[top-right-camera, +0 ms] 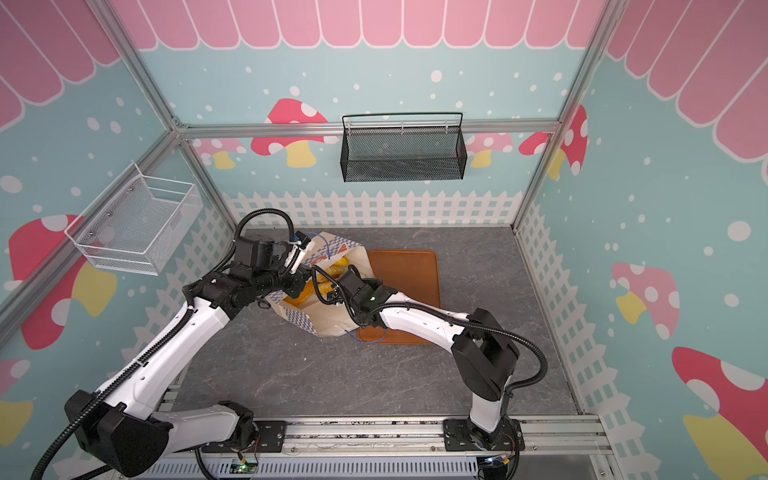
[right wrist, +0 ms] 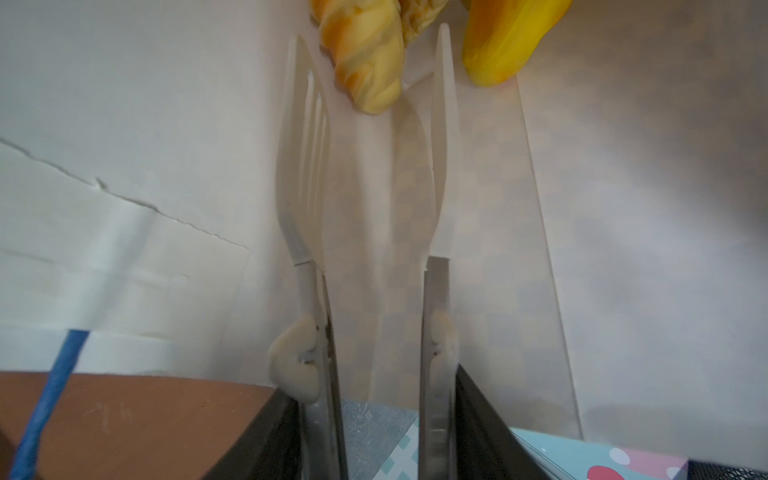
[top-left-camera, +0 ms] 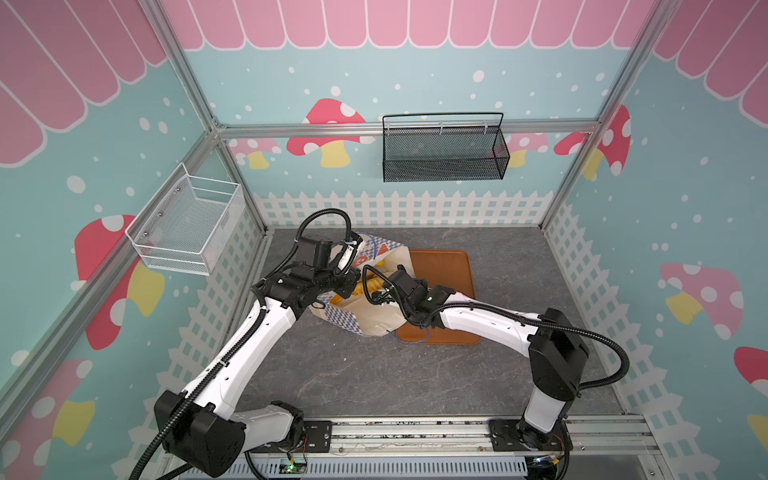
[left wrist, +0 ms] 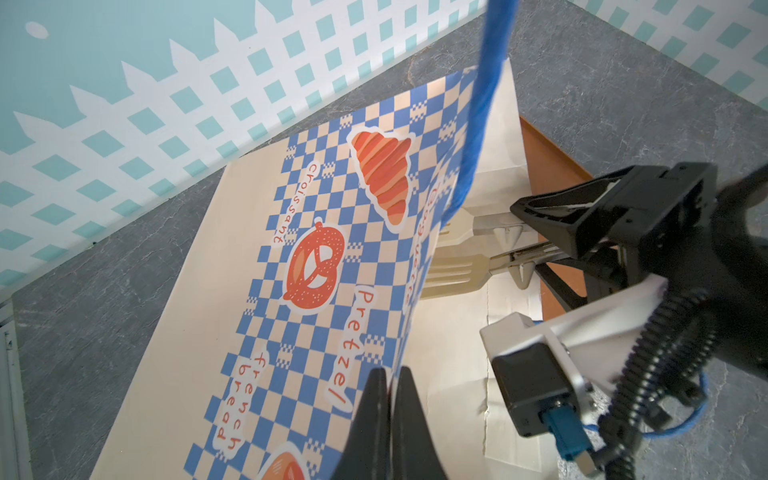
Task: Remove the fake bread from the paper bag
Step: 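Insert the tongs into the bag toward the breads while the left gripper holds the bag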
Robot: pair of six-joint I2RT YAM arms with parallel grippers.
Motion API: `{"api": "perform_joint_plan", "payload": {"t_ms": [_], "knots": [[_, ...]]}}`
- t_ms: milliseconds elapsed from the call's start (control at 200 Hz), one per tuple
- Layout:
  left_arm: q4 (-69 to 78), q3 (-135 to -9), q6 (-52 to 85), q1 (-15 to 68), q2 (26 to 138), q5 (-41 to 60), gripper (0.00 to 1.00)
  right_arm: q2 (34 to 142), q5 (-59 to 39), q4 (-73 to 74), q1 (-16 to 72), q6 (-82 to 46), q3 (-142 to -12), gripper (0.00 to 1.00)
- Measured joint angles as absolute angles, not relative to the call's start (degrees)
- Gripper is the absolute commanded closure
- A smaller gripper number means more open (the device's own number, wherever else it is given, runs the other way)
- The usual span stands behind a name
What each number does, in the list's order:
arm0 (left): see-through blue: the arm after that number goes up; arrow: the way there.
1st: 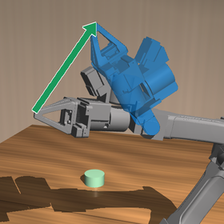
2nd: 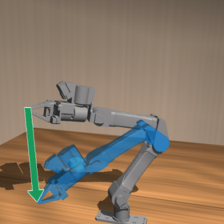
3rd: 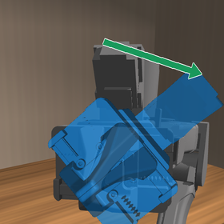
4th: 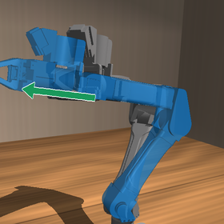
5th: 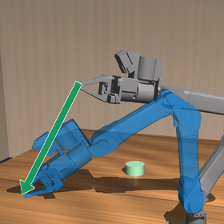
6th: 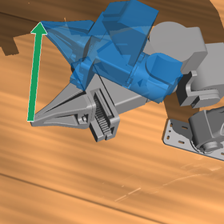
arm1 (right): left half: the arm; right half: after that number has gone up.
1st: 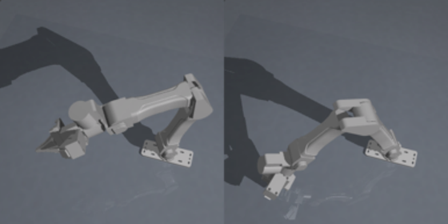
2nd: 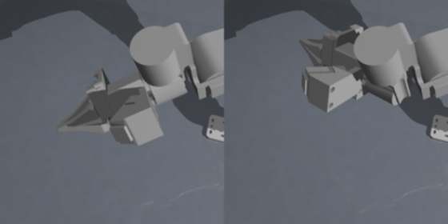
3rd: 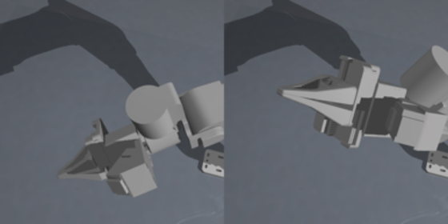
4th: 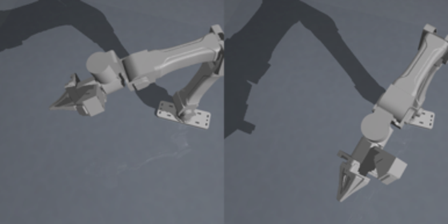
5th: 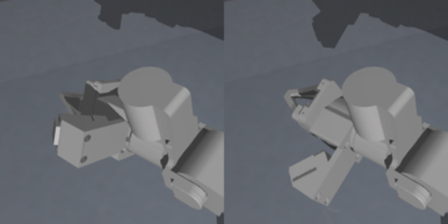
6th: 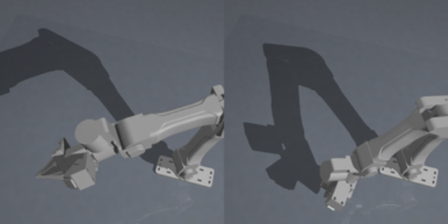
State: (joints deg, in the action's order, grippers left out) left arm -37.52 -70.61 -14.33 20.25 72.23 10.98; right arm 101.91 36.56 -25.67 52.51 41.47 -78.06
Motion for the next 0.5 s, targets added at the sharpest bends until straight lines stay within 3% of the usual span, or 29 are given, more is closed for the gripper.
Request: {"api": "perform_joint_plan", "payload": {"t_ms": [500], "knots": [[-37.87, -71.00, -13.89, 20.10, 72.34, 12.25, 1.00, 108.31, 36.73, -25.82, 52.49, 41.93, -83.02, 0.46]]}}
